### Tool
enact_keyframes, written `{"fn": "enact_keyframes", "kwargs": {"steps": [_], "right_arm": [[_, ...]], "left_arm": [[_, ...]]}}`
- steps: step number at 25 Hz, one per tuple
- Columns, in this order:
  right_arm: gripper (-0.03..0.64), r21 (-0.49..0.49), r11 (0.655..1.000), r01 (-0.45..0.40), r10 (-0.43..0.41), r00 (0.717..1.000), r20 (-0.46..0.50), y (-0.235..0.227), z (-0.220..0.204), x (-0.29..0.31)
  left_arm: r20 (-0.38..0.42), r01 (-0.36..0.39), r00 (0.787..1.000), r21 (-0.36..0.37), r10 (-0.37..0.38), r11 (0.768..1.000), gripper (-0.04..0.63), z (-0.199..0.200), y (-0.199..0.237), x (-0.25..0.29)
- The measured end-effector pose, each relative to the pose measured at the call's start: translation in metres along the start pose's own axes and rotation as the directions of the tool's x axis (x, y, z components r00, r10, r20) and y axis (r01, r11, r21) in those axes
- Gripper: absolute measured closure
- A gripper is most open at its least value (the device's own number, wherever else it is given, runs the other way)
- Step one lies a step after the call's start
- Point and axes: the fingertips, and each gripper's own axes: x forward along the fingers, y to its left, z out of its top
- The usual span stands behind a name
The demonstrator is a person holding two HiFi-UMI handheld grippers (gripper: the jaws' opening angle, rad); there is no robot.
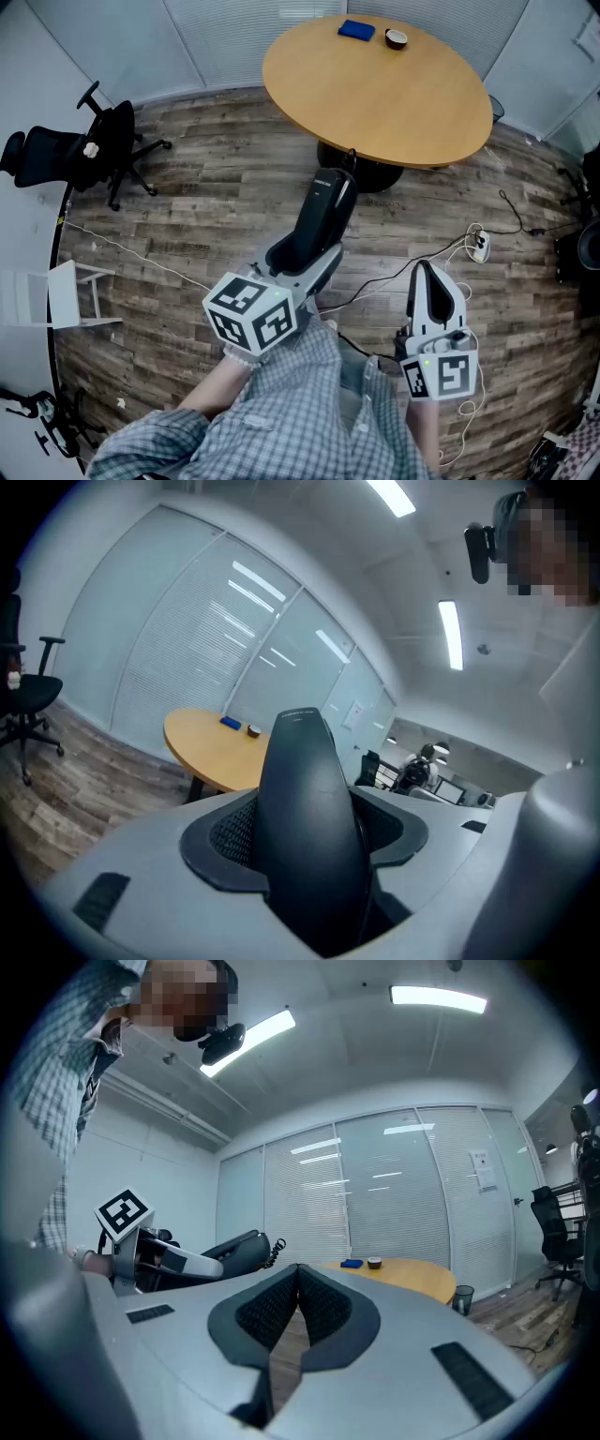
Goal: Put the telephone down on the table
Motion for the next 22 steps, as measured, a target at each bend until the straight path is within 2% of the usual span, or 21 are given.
{"fn": "enact_keyframes", "kwargs": {"steps": [11, 22], "right_arm": [[0.606, 0.002, 1.000, -0.001, 0.001, 1.000, 0.002, -0.007, 0.001, 0.000], [0.606, 0.000, 1.000, 0.001, -0.001, 1.000, -0.001, -0.017, 0.000, -0.002]], "left_arm": [[0.013, 0.033, 0.999, -0.004, -0.033, 0.999, 0.314, -0.001, -0.011, 0.009], [0.047, 0.036, 0.998, -0.020, -0.035, 0.999, 0.314, 0.007, -0.014, 0.018]]}}
